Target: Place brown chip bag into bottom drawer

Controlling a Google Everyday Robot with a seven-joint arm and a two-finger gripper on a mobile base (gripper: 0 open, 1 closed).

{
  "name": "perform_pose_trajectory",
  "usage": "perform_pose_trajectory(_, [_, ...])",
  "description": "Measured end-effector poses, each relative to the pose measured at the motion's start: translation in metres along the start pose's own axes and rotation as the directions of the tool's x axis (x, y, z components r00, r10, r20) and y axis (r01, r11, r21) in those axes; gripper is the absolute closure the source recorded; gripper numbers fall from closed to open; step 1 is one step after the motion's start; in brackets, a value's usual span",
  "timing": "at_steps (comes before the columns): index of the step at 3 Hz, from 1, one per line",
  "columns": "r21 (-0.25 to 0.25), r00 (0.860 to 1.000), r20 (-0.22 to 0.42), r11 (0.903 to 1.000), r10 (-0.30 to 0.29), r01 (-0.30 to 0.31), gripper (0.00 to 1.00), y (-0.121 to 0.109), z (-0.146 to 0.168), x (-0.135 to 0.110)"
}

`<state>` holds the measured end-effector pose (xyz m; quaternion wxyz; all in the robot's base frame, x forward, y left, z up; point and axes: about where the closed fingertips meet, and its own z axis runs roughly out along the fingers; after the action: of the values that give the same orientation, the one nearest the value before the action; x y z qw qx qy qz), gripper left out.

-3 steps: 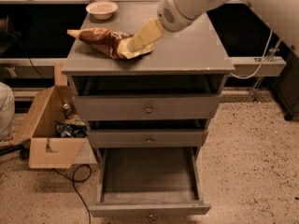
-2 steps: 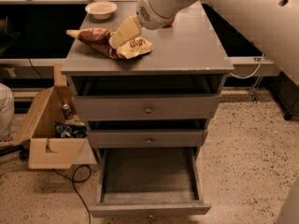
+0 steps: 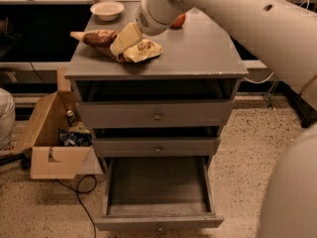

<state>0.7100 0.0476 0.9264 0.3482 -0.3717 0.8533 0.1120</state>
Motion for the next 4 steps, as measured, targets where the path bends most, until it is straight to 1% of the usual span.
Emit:
perform_pose_trajectory(1, [0.039,0.999,-0.035,0.9992,-0.007,0.009,0.0,-0.005,0.038,-0.009])
perform_pose_trajectory(2, [0.047,0.999,-0.051,0.9989,0.01,-0.007,0.0,-0.012,0.081,-0.026])
perform_pose_trajectory(3, [0.037,0.998,-0.053,0.9991,0.024,-0.022,0.0,-0.015,0.103,-0.034])
perform_pose_trajectory(4, [-0.047,0.997,-0.032,0.9968,0.063,-0.065,0.27,-0.013,0.131,-0.03])
